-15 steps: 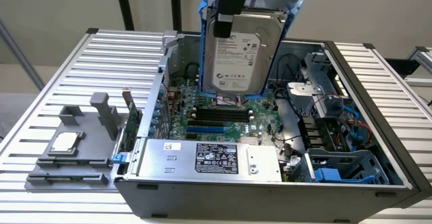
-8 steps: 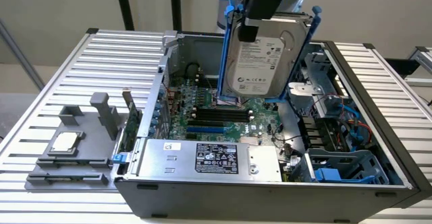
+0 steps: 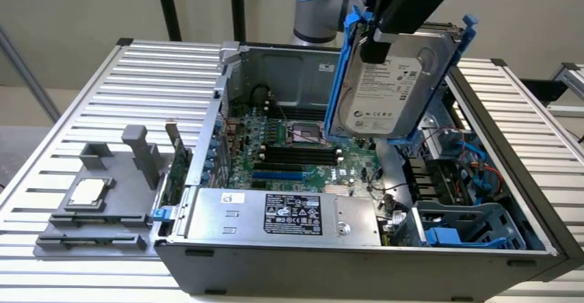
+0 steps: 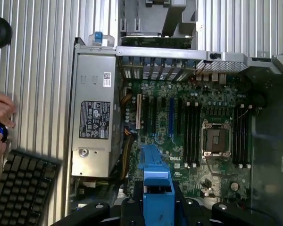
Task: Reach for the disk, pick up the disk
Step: 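Pick up the disk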
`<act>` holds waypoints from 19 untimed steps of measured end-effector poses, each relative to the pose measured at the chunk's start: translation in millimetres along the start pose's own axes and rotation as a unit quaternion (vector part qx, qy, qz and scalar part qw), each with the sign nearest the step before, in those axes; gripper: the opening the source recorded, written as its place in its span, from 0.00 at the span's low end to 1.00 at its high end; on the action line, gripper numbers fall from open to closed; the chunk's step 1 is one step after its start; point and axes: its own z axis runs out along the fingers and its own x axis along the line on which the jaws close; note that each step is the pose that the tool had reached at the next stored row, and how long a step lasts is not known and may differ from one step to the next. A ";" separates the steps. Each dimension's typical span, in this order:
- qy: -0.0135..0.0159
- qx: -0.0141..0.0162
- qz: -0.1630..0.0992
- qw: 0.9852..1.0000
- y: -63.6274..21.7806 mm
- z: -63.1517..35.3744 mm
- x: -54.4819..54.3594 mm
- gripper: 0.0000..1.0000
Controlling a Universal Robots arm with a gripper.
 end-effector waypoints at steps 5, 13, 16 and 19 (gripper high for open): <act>0.000 0.000 0.000 1.000 -22.7 -1.1 6.3 0.33; 0.000 0.000 0.000 1.000 -57.3 -2.9 19.8 0.33; 0.000 0.000 0.000 1.000 -66.2 -3.4 27.1 0.33; 0.000 0.000 0.000 1.000 -73.8 -3.9 35.0 0.33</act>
